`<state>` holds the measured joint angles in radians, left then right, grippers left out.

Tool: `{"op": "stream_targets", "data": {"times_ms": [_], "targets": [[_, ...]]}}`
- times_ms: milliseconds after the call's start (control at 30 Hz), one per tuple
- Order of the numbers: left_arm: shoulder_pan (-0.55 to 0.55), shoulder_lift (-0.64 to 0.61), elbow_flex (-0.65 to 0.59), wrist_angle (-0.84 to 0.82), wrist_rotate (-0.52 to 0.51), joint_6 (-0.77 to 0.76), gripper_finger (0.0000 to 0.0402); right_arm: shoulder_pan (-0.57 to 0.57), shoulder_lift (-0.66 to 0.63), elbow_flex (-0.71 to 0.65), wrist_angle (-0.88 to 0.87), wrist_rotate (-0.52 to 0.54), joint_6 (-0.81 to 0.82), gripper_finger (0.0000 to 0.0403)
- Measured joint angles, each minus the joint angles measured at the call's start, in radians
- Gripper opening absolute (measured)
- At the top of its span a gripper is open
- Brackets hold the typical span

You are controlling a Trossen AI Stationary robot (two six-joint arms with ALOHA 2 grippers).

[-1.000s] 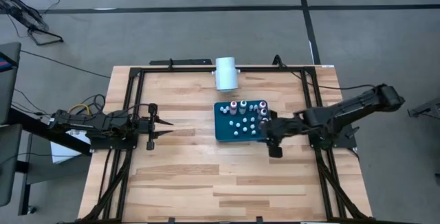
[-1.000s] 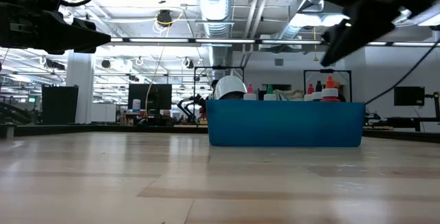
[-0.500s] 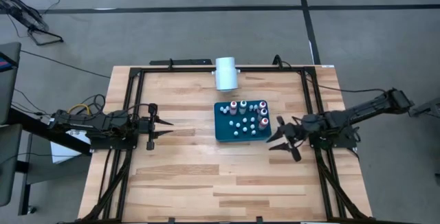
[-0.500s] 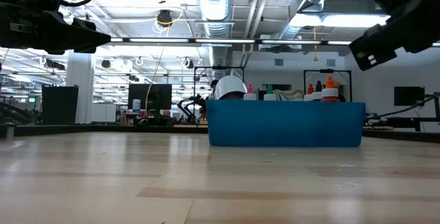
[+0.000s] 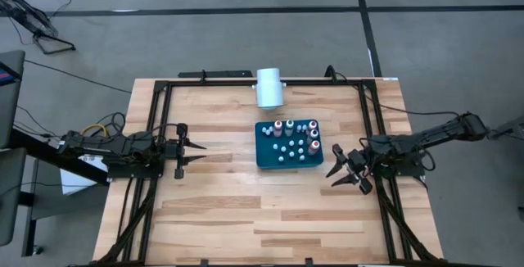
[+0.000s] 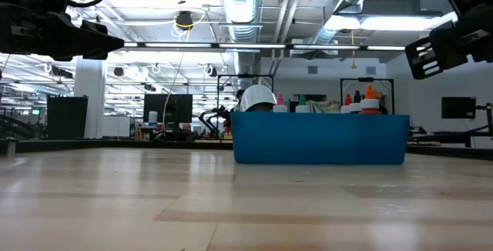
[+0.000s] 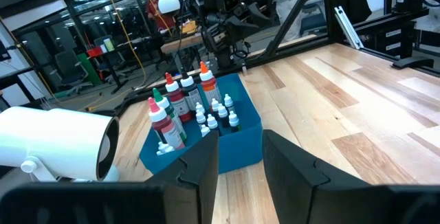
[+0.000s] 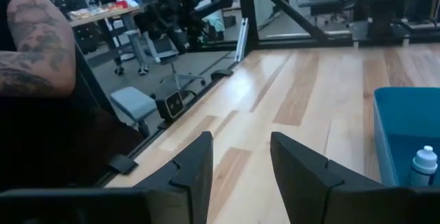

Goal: Pick & Place food coloring
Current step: Return to Home Position

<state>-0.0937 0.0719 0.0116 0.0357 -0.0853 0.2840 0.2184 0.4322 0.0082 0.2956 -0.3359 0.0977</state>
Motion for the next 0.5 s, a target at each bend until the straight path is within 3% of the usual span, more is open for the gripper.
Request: {"op": "stream_targets", "data": {"times_ms": [67,267,500], "targets": [[0.0,0.0,0.0,0.0,0.0,0.0,0.0105,0.0,-0.044,0.0,-0.035,0.012,-0.001,0.0138],[0.0,0.0,0.0,0.0,0.0,0.0,0.0105,0.004,-0.2,0.0,-0.205,0.193,0.008,0.0137],[0.0,0.0,0.0,0.0,0.0,0.0,0.0105,0.022,-0.334,-0.001,-0.267,0.216,-0.024,0.0139]]}}
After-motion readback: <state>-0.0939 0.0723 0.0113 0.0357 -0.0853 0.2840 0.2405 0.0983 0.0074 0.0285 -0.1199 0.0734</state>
